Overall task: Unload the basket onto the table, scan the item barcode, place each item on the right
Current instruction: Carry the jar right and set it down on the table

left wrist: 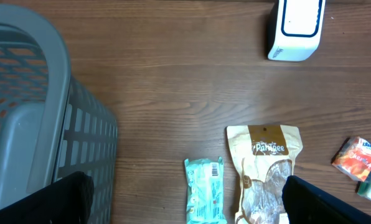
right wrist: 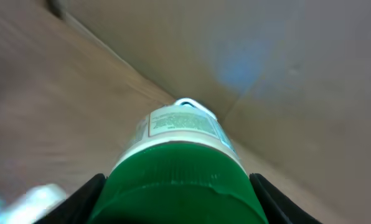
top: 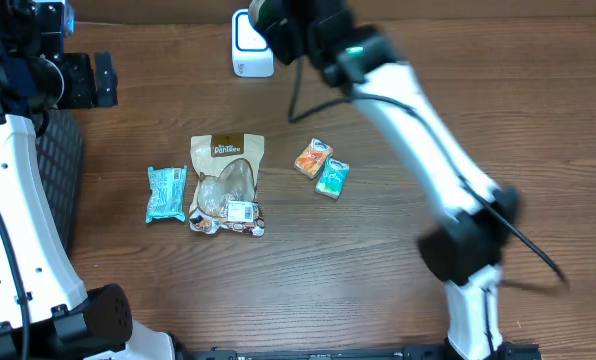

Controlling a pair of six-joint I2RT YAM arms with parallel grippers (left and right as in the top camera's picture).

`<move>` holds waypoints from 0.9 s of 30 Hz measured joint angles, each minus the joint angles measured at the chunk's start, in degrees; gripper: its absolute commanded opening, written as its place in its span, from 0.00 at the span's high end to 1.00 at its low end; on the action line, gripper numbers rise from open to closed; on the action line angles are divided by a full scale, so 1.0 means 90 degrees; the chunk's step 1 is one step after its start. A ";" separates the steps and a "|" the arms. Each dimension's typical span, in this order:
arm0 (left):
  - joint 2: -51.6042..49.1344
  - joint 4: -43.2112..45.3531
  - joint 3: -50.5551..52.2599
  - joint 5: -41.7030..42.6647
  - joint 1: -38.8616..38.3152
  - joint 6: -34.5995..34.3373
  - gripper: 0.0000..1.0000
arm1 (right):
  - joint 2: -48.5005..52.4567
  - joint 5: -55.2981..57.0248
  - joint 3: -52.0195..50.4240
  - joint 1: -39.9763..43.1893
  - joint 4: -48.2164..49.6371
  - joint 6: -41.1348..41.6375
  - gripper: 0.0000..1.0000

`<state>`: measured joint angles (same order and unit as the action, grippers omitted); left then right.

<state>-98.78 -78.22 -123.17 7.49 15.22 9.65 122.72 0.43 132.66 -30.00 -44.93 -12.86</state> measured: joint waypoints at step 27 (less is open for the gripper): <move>0.0000 -0.0002 0.0000 -0.0002 0.0000 0.0000 0.00 | -0.0852 -0.0600 -0.3062 0.2936 -0.3810 0.1761 0.60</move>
<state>-98.78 -78.24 -123.17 7.46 15.22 9.65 115.04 -4.97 105.10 -3.57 -79.22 2.98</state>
